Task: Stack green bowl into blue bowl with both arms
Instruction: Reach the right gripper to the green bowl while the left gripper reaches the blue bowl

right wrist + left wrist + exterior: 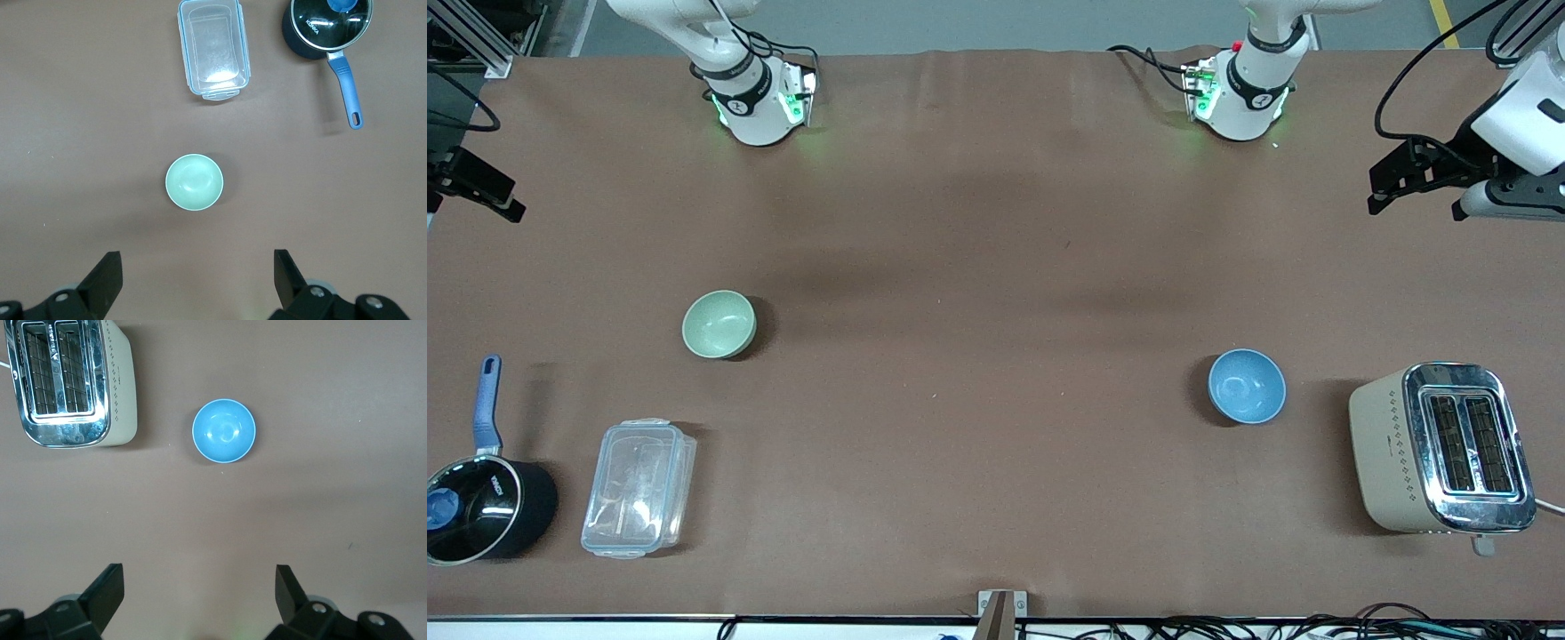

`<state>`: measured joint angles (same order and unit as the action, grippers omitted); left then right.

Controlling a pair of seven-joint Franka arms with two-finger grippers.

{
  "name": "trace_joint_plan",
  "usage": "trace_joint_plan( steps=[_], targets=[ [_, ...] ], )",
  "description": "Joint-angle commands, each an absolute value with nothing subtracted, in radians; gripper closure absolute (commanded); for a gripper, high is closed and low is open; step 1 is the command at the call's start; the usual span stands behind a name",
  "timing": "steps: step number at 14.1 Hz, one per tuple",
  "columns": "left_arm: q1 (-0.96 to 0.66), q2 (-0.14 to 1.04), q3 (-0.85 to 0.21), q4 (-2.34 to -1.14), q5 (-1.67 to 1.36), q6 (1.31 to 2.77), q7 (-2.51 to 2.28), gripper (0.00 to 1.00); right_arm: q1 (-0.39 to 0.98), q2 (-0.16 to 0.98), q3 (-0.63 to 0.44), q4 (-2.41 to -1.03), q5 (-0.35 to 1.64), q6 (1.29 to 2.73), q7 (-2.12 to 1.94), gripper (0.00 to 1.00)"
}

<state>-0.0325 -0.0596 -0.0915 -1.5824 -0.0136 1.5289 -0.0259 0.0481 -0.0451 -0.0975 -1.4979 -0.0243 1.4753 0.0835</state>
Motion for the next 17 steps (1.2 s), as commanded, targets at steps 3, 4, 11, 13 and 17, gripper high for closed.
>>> trace_joint_plan(
  steps=[3, 4, 11, 13, 17],
  targets=[
    [-0.025, -0.035, -0.091, -1.542, -0.017, 1.519, -0.035, 0.00, 0.041, -0.046, -0.094, -1.497, -0.029, 1.471, 0.072, 0.00],
    [-0.026, 0.003, -0.091, -1.534, -0.018, 1.522, -0.037, 0.00, 0.041, -0.046, -0.094, -1.497, -0.029, 1.471, 0.072, 0.00],
    [-0.026, 0.285, -0.086, -1.563, 0.051, 1.810, -0.041, 0.00, 0.041, -0.049, -0.095, -1.727, -0.032, 1.662, 0.054, 0.00],
    [-0.025, 0.345, -0.086, -1.600, 0.051, 1.894, -0.054, 0.00, 0.038, -0.048, -0.113, -1.889, -0.035, 1.826, 0.009, 0.00],
    [0.000, 0.483, -0.084, -1.626, 0.051, 2.020, -0.077, 0.00, 0.037, 0.024, -0.118, -2.260, -0.044, 2.341, -0.006, 0.00]
  ],
)
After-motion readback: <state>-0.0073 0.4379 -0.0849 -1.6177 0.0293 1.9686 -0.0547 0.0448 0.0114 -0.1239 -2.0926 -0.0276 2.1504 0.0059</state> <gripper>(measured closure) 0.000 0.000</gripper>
